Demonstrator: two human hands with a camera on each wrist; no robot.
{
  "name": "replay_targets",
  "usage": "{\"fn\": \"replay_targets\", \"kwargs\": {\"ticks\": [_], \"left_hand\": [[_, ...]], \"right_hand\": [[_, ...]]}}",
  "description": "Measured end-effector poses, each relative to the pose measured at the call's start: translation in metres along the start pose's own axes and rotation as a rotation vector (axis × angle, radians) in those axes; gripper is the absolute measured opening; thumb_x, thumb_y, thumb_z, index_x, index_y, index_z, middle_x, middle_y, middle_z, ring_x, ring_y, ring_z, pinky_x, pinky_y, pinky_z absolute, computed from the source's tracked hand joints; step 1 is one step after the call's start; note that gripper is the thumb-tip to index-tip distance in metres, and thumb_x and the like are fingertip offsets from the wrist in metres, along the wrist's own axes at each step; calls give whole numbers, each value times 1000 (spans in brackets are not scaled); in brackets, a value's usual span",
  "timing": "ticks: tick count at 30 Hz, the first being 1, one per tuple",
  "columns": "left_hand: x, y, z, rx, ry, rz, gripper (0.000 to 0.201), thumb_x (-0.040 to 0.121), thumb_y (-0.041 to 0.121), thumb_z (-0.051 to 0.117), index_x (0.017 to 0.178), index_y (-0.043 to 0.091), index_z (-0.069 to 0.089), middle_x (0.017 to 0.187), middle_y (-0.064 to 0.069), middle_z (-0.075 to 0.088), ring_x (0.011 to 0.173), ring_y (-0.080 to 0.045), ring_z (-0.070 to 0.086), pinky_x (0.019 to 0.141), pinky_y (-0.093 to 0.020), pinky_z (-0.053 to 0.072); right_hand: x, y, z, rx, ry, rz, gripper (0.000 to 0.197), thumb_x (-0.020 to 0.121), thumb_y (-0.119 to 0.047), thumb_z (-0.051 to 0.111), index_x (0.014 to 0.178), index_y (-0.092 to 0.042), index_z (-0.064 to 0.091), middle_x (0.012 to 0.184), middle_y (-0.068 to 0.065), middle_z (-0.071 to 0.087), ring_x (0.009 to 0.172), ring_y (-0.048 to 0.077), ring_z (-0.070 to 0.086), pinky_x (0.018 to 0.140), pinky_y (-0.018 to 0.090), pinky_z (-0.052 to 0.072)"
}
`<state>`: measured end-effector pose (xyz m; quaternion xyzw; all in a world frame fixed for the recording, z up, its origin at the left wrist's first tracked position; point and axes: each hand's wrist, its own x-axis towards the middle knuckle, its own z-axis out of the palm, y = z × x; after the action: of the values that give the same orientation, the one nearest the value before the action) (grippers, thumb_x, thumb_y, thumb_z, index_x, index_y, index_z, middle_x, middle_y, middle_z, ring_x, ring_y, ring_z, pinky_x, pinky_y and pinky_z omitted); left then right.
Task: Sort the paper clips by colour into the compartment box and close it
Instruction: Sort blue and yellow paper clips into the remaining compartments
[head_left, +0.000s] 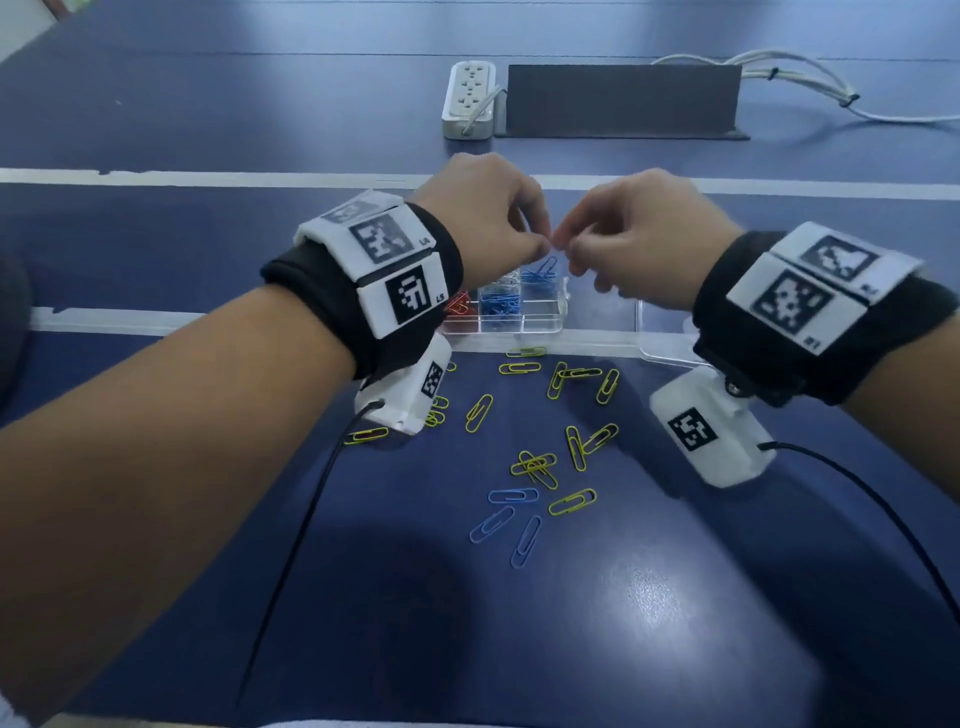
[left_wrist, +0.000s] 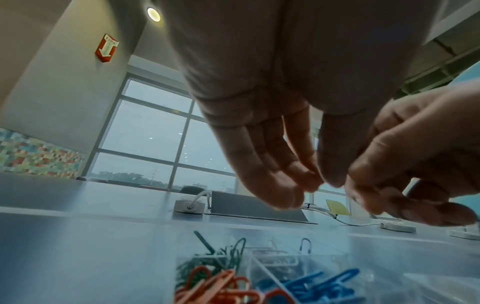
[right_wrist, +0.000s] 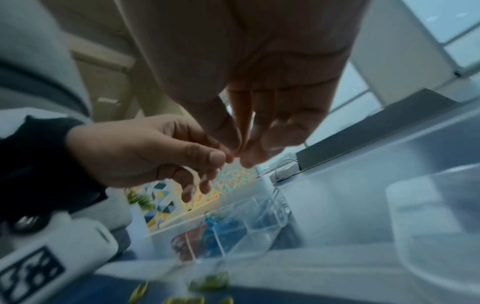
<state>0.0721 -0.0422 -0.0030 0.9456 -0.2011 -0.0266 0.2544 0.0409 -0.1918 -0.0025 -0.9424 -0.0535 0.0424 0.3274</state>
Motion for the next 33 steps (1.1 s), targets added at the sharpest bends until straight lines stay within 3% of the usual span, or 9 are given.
{"fn": "replay_targets", "kwargs": {"ticks": [5, 8, 11, 17, 20, 22, 25, 29, 33], "left_hand": [[-36, -1, -3, 202, -309, 58, 14, 77, 33, 66, 82, 21, 71, 56, 10, 56, 52, 1, 49, 58, -19, 40], [-60, -3, -1, 285, -452, 66, 18, 74, 41, 69, 73, 23, 69, 53, 7, 56, 49, 2, 50, 50, -8, 36], [-81, -2, 0, 338, -550, 75, 23, 73, 43, 70, 61, 24, 62, 52, 8, 54, 51, -1, 49, 53, -18, 39], [-102, 1, 1, 385, -568, 51, 25, 73, 47, 68, 61, 27, 58, 55, 9, 53, 53, -4, 48, 55, -22, 40], [-109, 3, 7, 368, -589, 76, 25, 73, 48, 67, 66, 24, 64, 55, 9, 54, 53, -4, 48, 59, -24, 43], [-112, 6, 11, 384, -600, 90, 28, 72, 52, 65, 69, 24, 65, 57, 8, 54, 53, -5, 47, 59, -23, 42], [-113, 9, 13, 397, -596, 76, 35, 71, 58, 64, 69, 23, 62, 61, 8, 57, 61, -12, 52, 61, -23, 42], [-117, 14, 18, 433, -613, 55, 40, 72, 62, 61, 70, 22, 59, 65, 7, 55, 66, -15, 51, 62, -24, 42], [-124, 22, 27, 468, -603, 7, 54, 72, 67, 57, 54, 20, 37, 59, 5, 38, 56, -17, 42, 61, -29, 44]], "right_hand": [[-35, -11, 11, -380, -274, -206, 18, 79, -23, 60, 88, -26, 74, 81, -3, 73, 72, 14, 58, 77, 24, 48], [-57, -23, 20, -456, -457, -298, 15, 78, -28, 62, 86, -30, 74, 79, -7, 73, 71, 12, 60, 77, 24, 50], [-73, -34, 31, -512, -570, -369, 17, 78, -40, 63, 90, -33, 73, 83, -7, 71, 74, 15, 58, 75, 30, 52], [-84, -41, 48, -628, -612, -398, 17, 81, -36, 59, 93, -27, 67, 94, 0, 64, 91, 29, 61, 76, 40, 55], [-86, -39, 49, -651, -617, -390, 13, 80, -37, 57, 75, -25, 54, 80, 4, 55, 77, 29, 56, 71, 36, 54], [-88, -38, 48, -666, -629, -383, 15, 77, -38, 57, 72, -24, 53, 79, 3, 55, 75, 29, 56, 68, 35, 54], [-87, -34, 46, -640, -622, -368, 15, 75, -35, 57, 77, -23, 65, 86, 5, 65, 80, 30, 62, 71, 38, 55], [-88, -27, 44, -612, -602, -366, 15, 74, -32, 55, 80, -24, 67, 84, 4, 65, 81, 29, 62, 73, 40, 55], [-90, -21, 42, -660, -597, -384, 21, 83, -37, 52, 98, -28, 65, 100, -2, 60, 98, 24, 58, 79, 39, 53]]}}
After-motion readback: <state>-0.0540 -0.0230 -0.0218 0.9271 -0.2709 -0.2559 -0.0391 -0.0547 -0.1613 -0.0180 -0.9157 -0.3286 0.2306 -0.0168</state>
